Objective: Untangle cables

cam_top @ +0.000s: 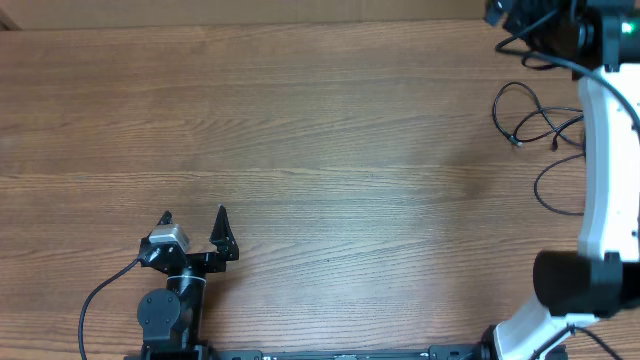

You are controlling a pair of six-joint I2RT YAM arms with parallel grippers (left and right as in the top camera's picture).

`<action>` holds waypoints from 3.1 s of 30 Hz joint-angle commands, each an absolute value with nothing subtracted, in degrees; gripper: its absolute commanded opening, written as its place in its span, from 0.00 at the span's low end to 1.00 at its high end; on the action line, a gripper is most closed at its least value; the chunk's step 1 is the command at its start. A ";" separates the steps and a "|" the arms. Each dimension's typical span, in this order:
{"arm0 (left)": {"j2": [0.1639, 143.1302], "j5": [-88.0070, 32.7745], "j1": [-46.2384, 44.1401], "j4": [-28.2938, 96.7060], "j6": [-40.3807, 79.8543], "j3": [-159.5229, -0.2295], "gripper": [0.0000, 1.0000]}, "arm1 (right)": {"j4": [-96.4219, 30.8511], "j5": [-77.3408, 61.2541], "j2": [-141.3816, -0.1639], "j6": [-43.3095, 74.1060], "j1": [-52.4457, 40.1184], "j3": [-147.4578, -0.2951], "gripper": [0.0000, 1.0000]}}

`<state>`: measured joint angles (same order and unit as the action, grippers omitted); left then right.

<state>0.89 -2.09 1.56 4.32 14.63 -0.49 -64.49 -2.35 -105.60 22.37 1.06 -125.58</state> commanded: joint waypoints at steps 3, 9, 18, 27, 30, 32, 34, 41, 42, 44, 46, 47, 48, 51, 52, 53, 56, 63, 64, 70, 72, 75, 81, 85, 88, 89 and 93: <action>0.25 -1.48 1.96 4.45 13.50 -0.27 1.00 | -57.14 4.01 -100.29 22.50 -6.35 -122.19 1.00; 0.25 -1.50 1.96 4.47 13.50 -0.30 1.00 | -41.19 4.19 -90.41 22.55 -8.99 -101.14 1.00; 0.25 -1.48 1.96 4.47 13.50 -0.27 0.99 | -12.53 4.47 -70.48 22.50 -8.82 -61.49 1.00; 0.25 -1.50 1.96 4.47 13.50 -0.27 1.00 | 26.20 4.47 -50.61 22.52 -7.42 -26.09 1.00; 0.25 -1.50 1.96 4.47 13.50 -0.30 1.00 | 33.98 4.47 -45.67 22.52 -6.33 -17.93 1.00; 0.25 -1.50 1.96 4.47 13.50 -0.30 1.00 | 38.26 4.47 -42.94 22.52 -5.65 -13.47 1.00; 0.25 -1.50 1.96 4.47 13.50 -0.27 1.00 | 41.89 4.47 -40.05 22.52 -4.78 -9.10 1.00; 0.25 -1.48 1.96 4.47 13.50 -0.27 1.00 | 38.61 4.69 -29.34 22.50 -2.57 -0.43 1.00; 0.25 -1.50 1.96 4.47 13.50 -0.27 1.00 | 36.56 4.71 -28.12 22.50 -2.39 -0.45 1.00; 0.25 -1.48 1.96 4.45 13.50 -0.27 1.00 | 33.17 4.67 -26.06 22.52 -2.02 -0.45 1.00; 0.25 -1.48 1.96 4.47 13.50 -0.30 1.00 | 29.67 4.64 -23.88 22.52 -1.52 -0.45 1.00; 0.25 -1.50 1.96 4.47 13.50 -0.27 1.00 | 27.57 4.62 -22.59 22.52 -1.15 -0.45 1.00; 0.25 -1.50 1.96 4.47 13.50 -0.27 1.00 | 26.00 4.60 -21.54 22.52 -0.84 -0.45 1.00; 0.25 -1.48 1.96 4.47 13.50 -0.27 1.00 | 19.31 4.58 -17.61 22.52 0.21 -0.45 1.00; 0.25 -1.50 1.96 4.47 13.50 -0.27 1.00 | 16.73 4.58 -16.16 22.52 0.62 -0.45 1.00; 0.25 -1.50 1.96 4.47 13.50 -0.27 1.00 | 14.41 4.58 -14.90 22.52 1.08 -0.45 1.00; 0.25 -1.48 1.96 4.47 13.50 -0.27 1.00 | 8.12 4.43 -11.79 22.50 2.13 -0.45 1.00; 0.25 -1.50 1.96 4.47 13.50 -0.27 1.00 | -4.80 1.28 -1.93 16.73 3.03 -0.45 1.00; 0.25 -1.50 1.96 4.47 13.50 -0.30 1.00 | -4.84 0.10 -0.86 14.46 3.03 -0.45 1.00; 0.25 -1.50 1.96 4.45 13.50 -0.27 1.00 | -4.62 -4.69 -0.14 4.64 3.07 -0.47 1.00; 0.25 -1.48 1.96 4.47 13.50 -0.27 1.00 | -4.51 -5.93 -0.14 1.26 3.07 -0.47 1.00; 0.25 -1.50 1.96 4.47 13.50 -0.30 1.00 | -4.51 -5.89 -0.14 0.03 3.07 -0.47 1.00; 0.25 -1.48 1.96 4.47 13.50 -0.30 0.99 | -4.47 -5.06 -0.14 -0.10 3.09 -0.47 1.00; 0.25 -1.48 1.96 4.47 13.50 -0.30 1.00 | -4.45 -5.06 -0.14 -0.10 3.09 -0.47 1.00; 0.25 -1.48 1.96 4.47 13.50 -0.27 1.00 | -4.45 -5.06 -0.14 -0.10 3.07 -0.47 1.00; 0.25 -1.50 1.96 4.47 13.50 -0.30 1.00 | -4.45 -5.06 -0.14 -0.10 3.07 -0.47 1.00; 0.25 -1.50 1.96 4.47 13.50 -0.27 1.00 | -4.45 -5.06 -0.14 -0.10 3.07 -0.47 1.00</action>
